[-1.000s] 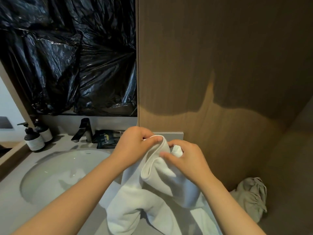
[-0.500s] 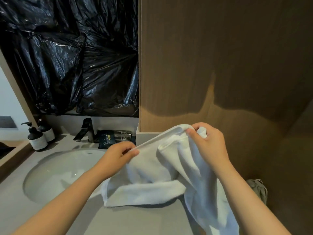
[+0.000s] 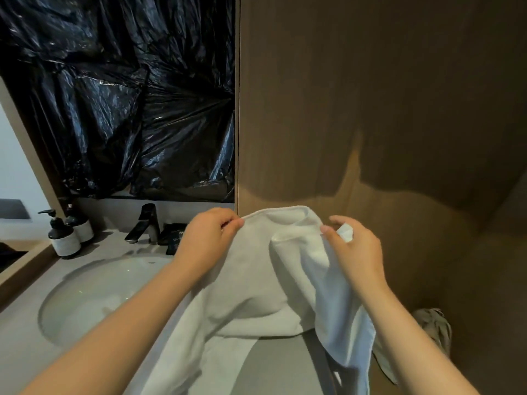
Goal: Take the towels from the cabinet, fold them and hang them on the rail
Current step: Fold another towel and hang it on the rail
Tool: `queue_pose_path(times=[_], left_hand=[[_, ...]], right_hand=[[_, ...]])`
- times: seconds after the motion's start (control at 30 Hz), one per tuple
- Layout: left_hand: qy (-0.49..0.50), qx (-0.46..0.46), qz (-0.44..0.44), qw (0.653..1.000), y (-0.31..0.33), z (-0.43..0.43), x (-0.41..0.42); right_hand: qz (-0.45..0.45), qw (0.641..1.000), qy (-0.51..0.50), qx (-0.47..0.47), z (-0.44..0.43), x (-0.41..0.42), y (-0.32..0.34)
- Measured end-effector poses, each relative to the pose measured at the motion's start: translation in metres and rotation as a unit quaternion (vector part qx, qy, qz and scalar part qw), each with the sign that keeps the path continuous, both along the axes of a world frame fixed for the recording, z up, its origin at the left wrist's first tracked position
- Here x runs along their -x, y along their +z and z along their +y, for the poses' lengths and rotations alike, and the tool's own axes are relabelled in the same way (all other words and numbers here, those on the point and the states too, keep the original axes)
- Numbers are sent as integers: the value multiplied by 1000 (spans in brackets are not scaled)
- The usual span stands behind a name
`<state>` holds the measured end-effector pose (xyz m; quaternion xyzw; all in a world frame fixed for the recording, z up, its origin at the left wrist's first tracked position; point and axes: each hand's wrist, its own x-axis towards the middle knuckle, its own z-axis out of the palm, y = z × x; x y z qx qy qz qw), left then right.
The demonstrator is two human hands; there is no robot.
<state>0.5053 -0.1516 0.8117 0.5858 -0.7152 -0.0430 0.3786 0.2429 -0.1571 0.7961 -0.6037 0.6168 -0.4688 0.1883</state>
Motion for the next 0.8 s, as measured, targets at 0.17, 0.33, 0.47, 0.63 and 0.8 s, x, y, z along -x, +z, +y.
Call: queue_pose_path(times=[0.17, 0.33, 0.47, 0.63, 0.8], left_hand=[[-31, -6, 5, 999, -13, 5, 15], [-71, -17, 42, 996, -21, 12, 19], [-144, -12, 37, 989, -16, 18, 20], [-204, 11, -15, 979, -5, 19, 19], [-205, 6, -16, 979, -6, 19, 19]], right_hand=[[-31, 996, 79, 11, 23, -25, -17], [31, 986, 159, -30, 30, -45, -31], [20, 987, 157, -25, 23, -49, -35], [20, 986, 166, 0, 7, -41, -28], [97, 973, 208, 0, 0, -33, -28]])
